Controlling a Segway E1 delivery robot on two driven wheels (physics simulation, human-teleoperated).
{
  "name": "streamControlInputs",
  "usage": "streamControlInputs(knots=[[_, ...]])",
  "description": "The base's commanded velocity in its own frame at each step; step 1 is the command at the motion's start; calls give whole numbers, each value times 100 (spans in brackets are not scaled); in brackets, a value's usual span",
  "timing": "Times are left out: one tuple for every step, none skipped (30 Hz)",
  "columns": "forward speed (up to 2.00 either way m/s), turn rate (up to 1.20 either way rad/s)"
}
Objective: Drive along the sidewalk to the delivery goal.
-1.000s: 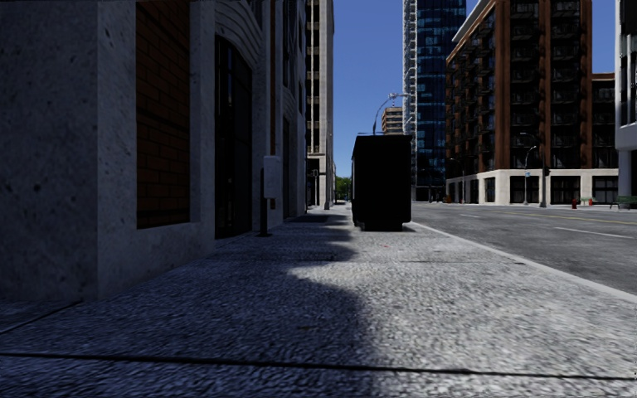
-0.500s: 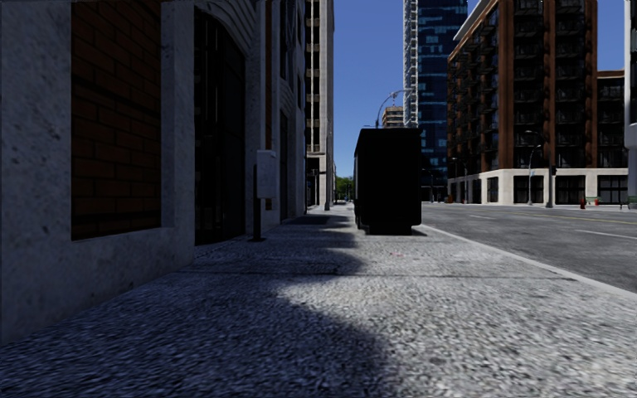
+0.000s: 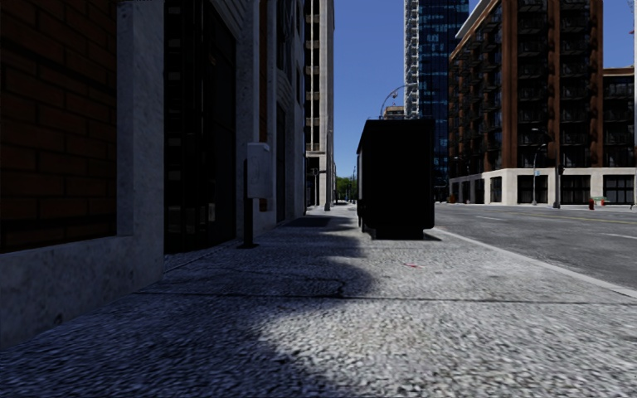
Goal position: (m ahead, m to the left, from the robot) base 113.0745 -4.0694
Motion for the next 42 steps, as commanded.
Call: streamControlInputs(knots=[[154,0],[154,0],[154,0],[154,0],[154,0],[154,0],[154,0],[154,0],[154,0],[154,0],[154,0],[154,0],[154,0],[154,0],[154,0],[154,0],[154,0],[154,0],[154,0],[154,0],[154,0],[154,0],[154,0],[154,0],[154,0],[154,0],[154,68],[154,81],[154,84],[154,36],[154,36],[154,0],[154,0],[154,0],[154,0],[154,0],[154,0],[154,0],[154,0],[154,0],[154,0],[154,0]])
